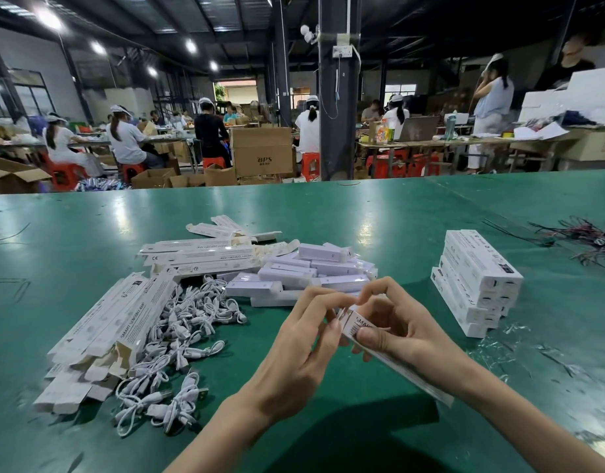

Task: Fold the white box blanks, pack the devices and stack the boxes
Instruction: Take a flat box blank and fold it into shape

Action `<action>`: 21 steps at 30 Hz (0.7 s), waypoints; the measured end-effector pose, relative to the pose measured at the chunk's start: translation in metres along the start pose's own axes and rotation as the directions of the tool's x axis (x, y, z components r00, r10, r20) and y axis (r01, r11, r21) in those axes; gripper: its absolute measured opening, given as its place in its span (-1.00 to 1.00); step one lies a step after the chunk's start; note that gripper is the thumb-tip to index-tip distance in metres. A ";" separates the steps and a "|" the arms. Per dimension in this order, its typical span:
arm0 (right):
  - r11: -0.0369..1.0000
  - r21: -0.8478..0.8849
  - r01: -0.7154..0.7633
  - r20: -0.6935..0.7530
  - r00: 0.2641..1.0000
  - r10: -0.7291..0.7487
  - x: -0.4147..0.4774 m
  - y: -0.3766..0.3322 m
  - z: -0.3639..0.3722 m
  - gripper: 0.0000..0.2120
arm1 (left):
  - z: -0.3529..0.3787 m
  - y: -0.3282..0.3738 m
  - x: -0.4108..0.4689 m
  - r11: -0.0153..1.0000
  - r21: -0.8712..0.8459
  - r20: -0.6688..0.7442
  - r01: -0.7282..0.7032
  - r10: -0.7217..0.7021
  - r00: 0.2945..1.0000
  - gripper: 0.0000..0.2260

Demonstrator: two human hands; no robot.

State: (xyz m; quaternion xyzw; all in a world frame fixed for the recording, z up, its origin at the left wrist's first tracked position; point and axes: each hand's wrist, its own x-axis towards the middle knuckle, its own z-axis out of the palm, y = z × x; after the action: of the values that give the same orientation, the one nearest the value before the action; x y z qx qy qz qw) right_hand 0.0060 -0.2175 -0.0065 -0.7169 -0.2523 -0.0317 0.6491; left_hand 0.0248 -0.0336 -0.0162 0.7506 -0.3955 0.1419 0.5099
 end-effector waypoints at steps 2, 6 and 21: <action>0.998 -0.065 -0.001 -0.004 1.000 0.001 -0.001 0.001 0.000 -0.69 | -0.002 -0.001 0.000 1.000 -0.019 0.013 0.016 -0.015 1.000 -0.77; 0.972 -0.229 0.053 -0.035 0.997 -0.063 -0.001 -0.001 -0.003 -0.75 | -0.008 -0.006 0.003 0.977 -0.153 0.021 0.145 -0.144 0.989 -0.81; 0.978 -0.207 -0.026 0.013 0.999 0.029 -0.001 -0.002 -0.008 -0.76 | -0.012 -0.014 0.002 0.959 -0.209 0.018 0.189 -0.189 0.982 -0.85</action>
State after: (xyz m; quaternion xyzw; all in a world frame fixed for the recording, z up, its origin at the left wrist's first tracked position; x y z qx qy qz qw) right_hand 0.0066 -0.2254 -0.0042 -0.7841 -0.2431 -0.0430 0.5694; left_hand 0.0388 -0.0220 -0.0184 0.7269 -0.3343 0.0506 0.5978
